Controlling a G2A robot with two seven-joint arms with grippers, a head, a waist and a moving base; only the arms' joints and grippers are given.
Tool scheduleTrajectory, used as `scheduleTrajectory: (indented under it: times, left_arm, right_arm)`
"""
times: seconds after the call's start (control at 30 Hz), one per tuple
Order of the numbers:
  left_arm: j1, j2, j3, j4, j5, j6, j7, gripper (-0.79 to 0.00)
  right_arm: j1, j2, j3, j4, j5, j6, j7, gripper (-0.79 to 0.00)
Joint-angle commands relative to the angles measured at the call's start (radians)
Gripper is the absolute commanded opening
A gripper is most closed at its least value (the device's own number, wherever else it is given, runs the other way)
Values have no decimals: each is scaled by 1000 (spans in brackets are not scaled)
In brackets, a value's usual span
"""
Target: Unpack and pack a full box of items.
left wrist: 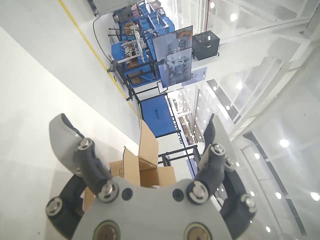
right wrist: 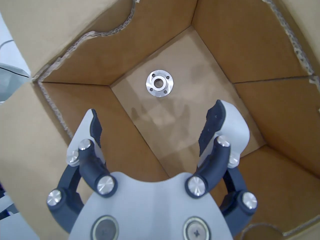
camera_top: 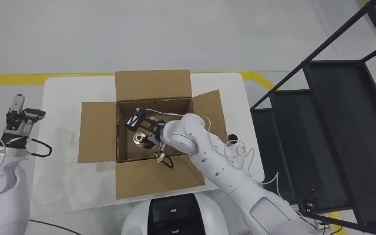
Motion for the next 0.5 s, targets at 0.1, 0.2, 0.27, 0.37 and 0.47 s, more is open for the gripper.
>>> scheduleTrajectory:
  times: [0.1, 0.2, 0.27, 0.37, 0.47]
  left_arm:
    - [-1, 0, 1, 1, 1, 1, 0, 0]
    - [-1, 0, 1, 1, 1, 1, 0, 0]
    - [-1, 0, 1, 1, 1, 1, 0, 0]
    - [-1, 0, 1, 1, 1, 1, 0, 0]
    - [-1, 0, 1, 1, 1, 1, 0, 0]
  right_arm:
    - [97, -31, -95, 167, 6, -13, -68, 0]
    - [137, -51, -137, 255, 18, -10, -109, 0]
    - [162, -63, -164, 310, 13, 1, -128, 0]
    - [194, -82, -193, 384, 11, 27, -168, -18]
    - [219, -101, -223, 445, 12, 37, -189, -108]
